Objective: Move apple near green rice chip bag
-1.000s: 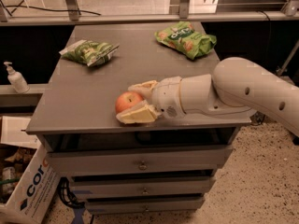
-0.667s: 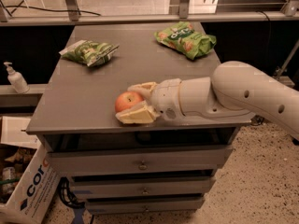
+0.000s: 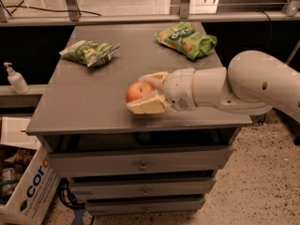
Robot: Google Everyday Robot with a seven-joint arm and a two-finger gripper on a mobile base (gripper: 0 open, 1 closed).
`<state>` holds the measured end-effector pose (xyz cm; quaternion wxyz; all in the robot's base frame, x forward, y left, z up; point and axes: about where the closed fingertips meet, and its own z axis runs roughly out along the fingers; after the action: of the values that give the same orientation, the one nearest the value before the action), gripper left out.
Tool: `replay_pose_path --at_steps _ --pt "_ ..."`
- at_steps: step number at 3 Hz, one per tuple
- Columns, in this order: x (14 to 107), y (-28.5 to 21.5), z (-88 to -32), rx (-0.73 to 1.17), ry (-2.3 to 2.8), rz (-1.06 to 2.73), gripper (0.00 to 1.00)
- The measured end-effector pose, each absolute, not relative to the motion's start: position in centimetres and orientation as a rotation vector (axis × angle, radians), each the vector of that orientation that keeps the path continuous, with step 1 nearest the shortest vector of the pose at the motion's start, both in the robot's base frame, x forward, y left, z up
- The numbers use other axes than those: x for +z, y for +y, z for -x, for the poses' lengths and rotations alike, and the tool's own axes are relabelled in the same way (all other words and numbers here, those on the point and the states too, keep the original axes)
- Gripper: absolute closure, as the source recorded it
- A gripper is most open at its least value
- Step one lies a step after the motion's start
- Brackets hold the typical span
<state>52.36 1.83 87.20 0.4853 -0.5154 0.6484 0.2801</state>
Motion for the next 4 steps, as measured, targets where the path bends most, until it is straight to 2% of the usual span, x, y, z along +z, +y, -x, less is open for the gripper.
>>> replay_pose_path --at_steps 1,3,4 --pt "91.4 -3.3 -54.7 0.562 1.575 1.192 1.00" --pt "91.6 -3.2 -55.0 0.551 1.564 1.196 1.00" --pt "92.0 -4.1 -58.0 0.474 1.564 1.158 1.00"
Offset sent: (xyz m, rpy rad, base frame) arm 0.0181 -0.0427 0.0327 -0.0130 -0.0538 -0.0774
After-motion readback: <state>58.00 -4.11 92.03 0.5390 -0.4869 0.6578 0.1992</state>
